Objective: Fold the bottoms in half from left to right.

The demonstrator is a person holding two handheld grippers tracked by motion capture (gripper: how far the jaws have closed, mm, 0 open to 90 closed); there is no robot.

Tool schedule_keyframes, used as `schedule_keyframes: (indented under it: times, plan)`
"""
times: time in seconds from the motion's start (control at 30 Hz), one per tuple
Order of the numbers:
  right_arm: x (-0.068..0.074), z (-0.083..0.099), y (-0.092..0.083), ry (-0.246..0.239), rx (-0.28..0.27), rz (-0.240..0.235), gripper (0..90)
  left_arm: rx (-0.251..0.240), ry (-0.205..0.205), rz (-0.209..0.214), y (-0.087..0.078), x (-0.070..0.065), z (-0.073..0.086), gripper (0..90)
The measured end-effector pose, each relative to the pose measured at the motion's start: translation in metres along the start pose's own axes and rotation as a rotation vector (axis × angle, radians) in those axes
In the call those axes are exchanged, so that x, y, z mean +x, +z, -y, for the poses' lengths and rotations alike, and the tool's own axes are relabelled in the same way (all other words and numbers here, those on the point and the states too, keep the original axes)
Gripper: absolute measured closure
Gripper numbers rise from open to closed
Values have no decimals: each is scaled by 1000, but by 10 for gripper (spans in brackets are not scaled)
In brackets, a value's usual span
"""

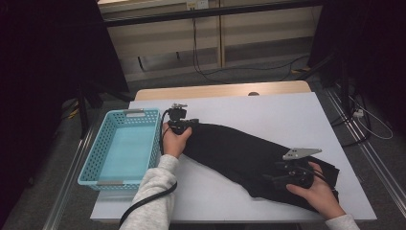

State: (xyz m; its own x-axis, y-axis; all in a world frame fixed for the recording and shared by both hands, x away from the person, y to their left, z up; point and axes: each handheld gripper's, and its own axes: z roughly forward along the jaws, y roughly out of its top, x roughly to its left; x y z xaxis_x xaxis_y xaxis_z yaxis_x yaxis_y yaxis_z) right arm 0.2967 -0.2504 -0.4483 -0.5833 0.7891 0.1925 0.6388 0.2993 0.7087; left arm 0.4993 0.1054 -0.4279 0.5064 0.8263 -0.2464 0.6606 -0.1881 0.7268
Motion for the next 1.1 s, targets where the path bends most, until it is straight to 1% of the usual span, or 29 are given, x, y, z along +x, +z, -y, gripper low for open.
schedule_keyframes:
  times: [0.03,0.1,0.13,0.23,0.27,0.3,0.33,0.4,0.47,0.5,0.53,0.57,0.6,0.67,0.7,0.73,0.77,0.8,0.83,0.87,0.9,0.93,0.97,1.0,1.03,1.07,1.1]
  plan:
    - [0,0,0,0,3,0,281,8,3,-2,0,0,1,876]
    - [1,2,0,-4,12,-5,281,20,-12,2,1,2,3,876]
    - [2,2,0,-8,13,-6,282,31,-5,0,2,3,5,875]
    - [2,2,0,-11,15,-4,283,35,-5,-9,2,5,7,876]
    - [3,4,1,-11,21,-4,285,25,-3,-15,2,6,5,886]
    - [3,4,1,-11,21,-4,285,25,-3,-15,2,6,5,894]
    - [3,4,1,-14,20,-4,285,13,-1,-13,3,8,4,894]
    - [3,5,0,-19,19,-5,286,14,-8,-18,4,10,1,900]
    - [5,7,0,-33,19,2,287,15,-9,-21,6,12,-3,900]
    - [5,7,-1,-41,19,4,289,7,-7,-21,6,13,-5,900]
    - [5,7,-1,-41,19,4,289,7,-7,-21,6,13,-5,900]
    - [6,8,-1,-53,22,11,294,5,-4,-23,6,12,-5,900]
    - [8,9,-3,-76,34,20,304,-7,-9,-25,7,12,-5,900]
    - [9,11,-4,-82,36,23,314,-13,-16,-27,7,12,-5,900]
    - [9,12,-7,-84,37,26,330,-40,-9,-51,5,13,-5,895]
    - [9,12,-7,-84,37,26,330,-40,-9,-51,5,13,-5,884]
    - [9,13,-9,-81,42,27,338,-49,-19,-49,5,14,-5,884]
    - [10,15,-13,-104,69,43,358,-44,-29,-43,4,16,-5,799]
    - [11,17,-14,-108,70,46,358,-33,-26,-56,3,16,-4,740]
    - [11,17,-14,-108,70,46,358,-33,-26,-56,3,16,-4,709]
    - [11,19,-17,-98,77,44,357,-38,-43,-70,1,16,-3,650]
    - [11,19,-17,-98,77,44,357,-38,-43,-70,1,16,-3,559]
    - [12,20,-19,-95,79,42,357,-35,-47,-80,-1,16,-3,559]
    - [12,21,-21,-105,79,37,356,-38,-56,-82,-2,15,-3,407]
    - [12,21,-21,-105,79,37,356,-42,-54,-85,-5,14,-2,407]
    - [11,22,-22,-98,71,33,353,-27,-51,-97,-7,13,0,325]
    - [10,22,-23,-103,71,28,342,-27,-51,-97,-7,13,0,276]
